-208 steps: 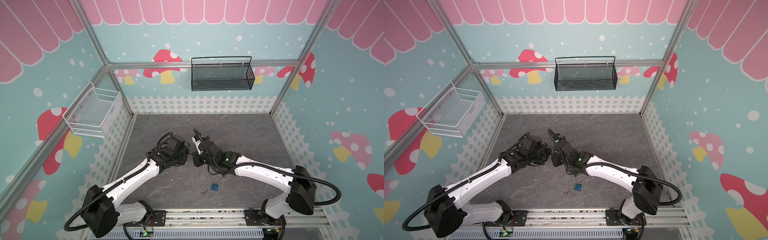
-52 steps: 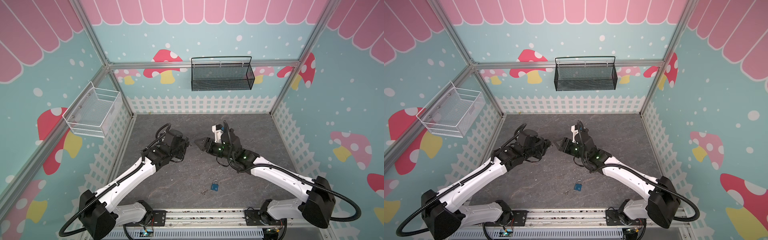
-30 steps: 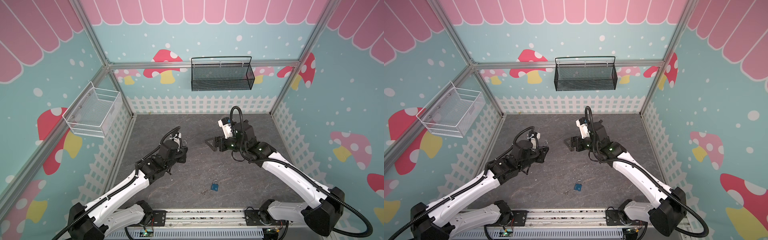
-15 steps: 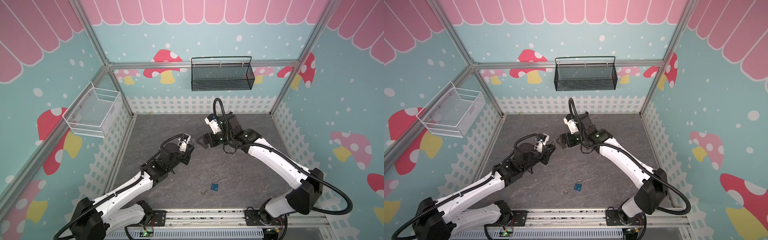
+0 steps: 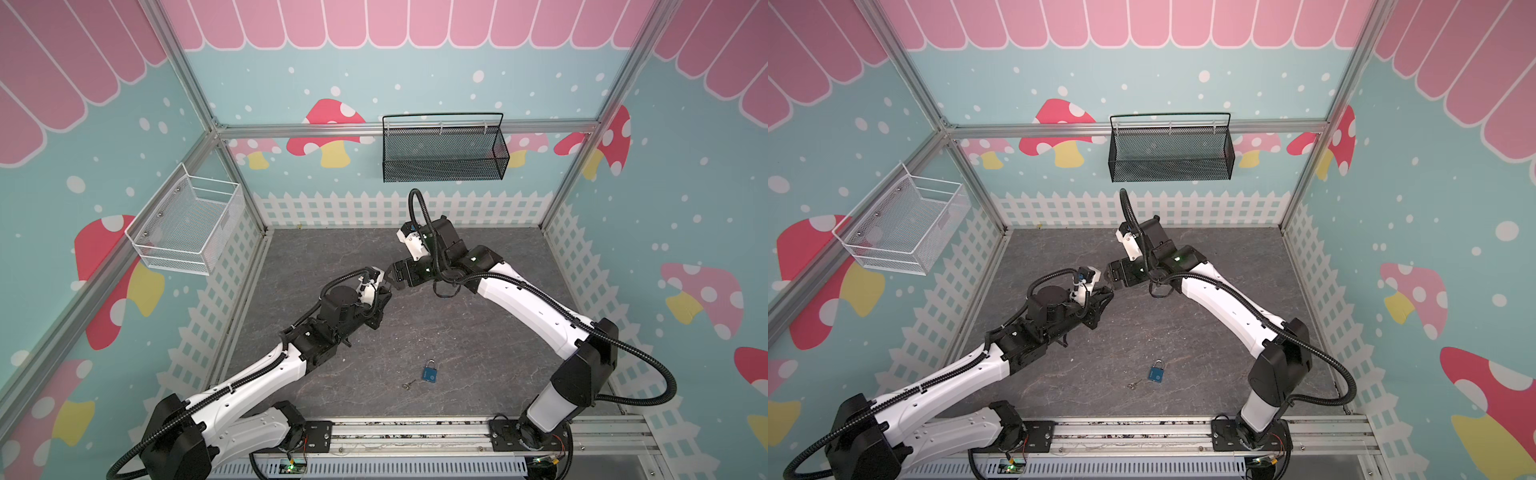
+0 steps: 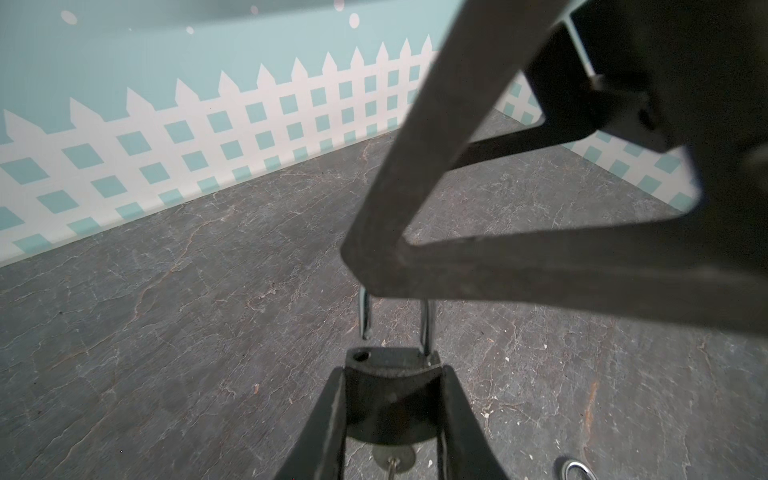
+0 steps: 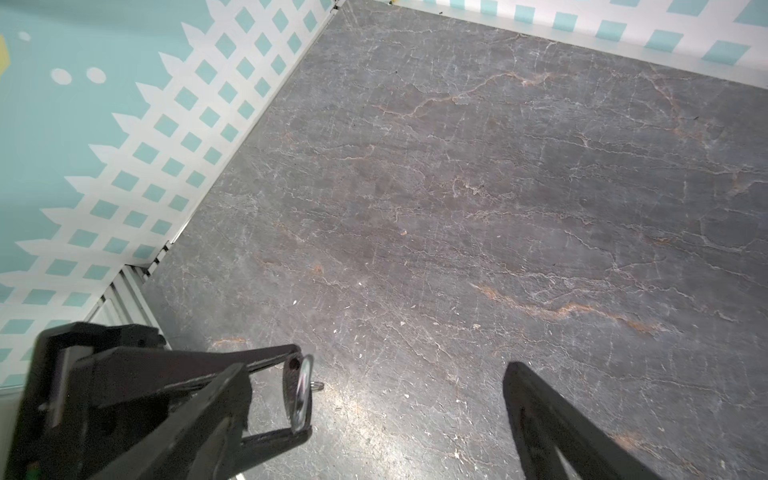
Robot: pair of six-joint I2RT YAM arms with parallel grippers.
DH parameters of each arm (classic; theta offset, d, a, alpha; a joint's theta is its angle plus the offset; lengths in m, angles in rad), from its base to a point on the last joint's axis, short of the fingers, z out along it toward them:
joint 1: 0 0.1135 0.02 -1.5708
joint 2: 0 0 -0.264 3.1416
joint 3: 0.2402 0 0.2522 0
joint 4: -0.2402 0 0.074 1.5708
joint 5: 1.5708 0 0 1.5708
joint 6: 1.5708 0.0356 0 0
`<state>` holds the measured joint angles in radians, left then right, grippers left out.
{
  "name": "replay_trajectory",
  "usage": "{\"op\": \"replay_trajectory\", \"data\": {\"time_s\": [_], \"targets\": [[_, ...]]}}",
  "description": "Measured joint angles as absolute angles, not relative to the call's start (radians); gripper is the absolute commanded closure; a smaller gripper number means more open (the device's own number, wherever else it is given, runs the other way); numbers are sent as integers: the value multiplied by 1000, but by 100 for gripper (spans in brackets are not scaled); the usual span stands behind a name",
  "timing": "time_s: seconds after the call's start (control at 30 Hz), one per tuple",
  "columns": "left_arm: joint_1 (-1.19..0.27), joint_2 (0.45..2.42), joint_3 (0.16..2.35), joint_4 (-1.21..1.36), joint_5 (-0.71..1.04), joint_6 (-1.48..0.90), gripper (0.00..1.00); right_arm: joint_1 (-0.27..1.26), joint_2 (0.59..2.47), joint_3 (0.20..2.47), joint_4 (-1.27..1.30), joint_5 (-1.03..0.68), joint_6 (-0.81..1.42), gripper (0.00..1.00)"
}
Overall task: Unlock with the key
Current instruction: 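Reach the open right gripper toward the padlock shackle above the left gripper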
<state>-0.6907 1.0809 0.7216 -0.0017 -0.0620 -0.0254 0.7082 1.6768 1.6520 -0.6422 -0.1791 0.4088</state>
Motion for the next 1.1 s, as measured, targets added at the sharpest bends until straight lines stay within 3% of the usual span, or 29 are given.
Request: {"op": "replay_trajectory", "data": {"time_s": [0.5,1.1], "targets": [[-696,1081,722,-3,-59,-21,100,708,1775,1781,-787,-73,347,0],[-702,1073,722,5,-58,-19,100,664,1791,1818,-859,-112,314,2]]}}
